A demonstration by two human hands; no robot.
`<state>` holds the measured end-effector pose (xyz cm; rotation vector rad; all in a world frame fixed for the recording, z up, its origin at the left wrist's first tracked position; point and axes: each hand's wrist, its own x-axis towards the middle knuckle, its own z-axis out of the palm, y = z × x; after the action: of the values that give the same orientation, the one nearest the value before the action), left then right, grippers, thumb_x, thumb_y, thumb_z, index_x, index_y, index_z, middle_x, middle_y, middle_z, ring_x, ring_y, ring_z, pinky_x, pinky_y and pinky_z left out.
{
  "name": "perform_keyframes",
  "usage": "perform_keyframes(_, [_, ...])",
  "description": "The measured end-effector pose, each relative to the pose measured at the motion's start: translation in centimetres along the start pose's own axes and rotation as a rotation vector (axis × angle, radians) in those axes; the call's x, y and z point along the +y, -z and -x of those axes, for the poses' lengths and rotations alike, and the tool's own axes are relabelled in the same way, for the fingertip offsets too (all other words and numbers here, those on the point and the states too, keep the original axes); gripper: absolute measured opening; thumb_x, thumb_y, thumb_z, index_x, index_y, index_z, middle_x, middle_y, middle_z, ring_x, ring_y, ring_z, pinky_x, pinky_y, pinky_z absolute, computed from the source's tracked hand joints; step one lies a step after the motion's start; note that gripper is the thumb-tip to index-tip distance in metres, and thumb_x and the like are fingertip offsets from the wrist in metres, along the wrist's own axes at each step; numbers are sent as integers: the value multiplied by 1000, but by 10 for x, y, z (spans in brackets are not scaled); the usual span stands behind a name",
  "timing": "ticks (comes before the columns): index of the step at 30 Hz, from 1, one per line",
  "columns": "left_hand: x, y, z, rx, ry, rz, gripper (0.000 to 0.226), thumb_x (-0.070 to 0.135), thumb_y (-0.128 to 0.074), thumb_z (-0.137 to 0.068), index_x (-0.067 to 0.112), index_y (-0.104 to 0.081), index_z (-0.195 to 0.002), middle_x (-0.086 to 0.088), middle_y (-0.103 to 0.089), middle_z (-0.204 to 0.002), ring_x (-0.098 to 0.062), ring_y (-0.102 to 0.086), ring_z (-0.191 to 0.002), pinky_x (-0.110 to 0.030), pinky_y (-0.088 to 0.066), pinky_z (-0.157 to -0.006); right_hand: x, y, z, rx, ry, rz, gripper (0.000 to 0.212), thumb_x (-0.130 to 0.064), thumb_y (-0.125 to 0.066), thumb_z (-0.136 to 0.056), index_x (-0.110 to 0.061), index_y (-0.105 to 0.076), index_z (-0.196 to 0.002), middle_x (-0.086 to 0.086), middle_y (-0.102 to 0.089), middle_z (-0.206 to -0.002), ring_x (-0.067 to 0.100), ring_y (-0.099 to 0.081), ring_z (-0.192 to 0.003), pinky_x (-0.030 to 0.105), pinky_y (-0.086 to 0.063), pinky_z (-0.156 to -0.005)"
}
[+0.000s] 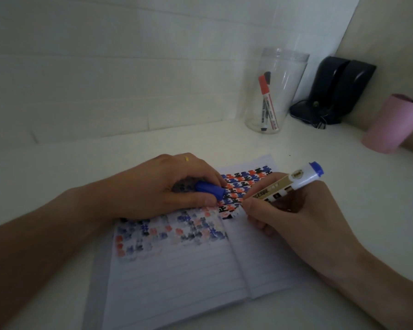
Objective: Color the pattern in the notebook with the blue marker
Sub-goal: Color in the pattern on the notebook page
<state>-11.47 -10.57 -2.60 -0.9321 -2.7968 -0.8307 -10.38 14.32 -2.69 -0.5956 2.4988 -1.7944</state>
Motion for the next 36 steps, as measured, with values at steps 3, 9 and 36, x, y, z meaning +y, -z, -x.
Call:
perform_keyframes(3, [0,0,0,3,-2,-1,29,42,-64,-94,30,-68,-120,16,-68,-125,-6,-61,-118,-30,-51,-97,-2,0,1,-19,13,-10,4,-14,-78,-77,-18,-77,-76,4,-76,-68,14,-71,-60,23,-54,-57])
perform_keyframes(9, [0,0,0,-2,3,10,31,46,-64,-92,32,-68,-120,18,-67,-125,-6,-61,-119,-29,-51,-97,-2,0,1,-35,33,16,11,-10,-78,-77,-20,-77,-74,3,-75,-66,13,-71,-58,22,-55,-57])
perform_keyframes(36, [1,-1,0,18,-4,-1,30,42,-65,-92,30,-69,-119,17,-68,-125,-5,-61,-118,-31,-50,-99,-1,0,1,-30,64,62,5,-12,-77,-75,-16,-75,-75,5,-74,-67,14,-70,-58,25,-58,-57])
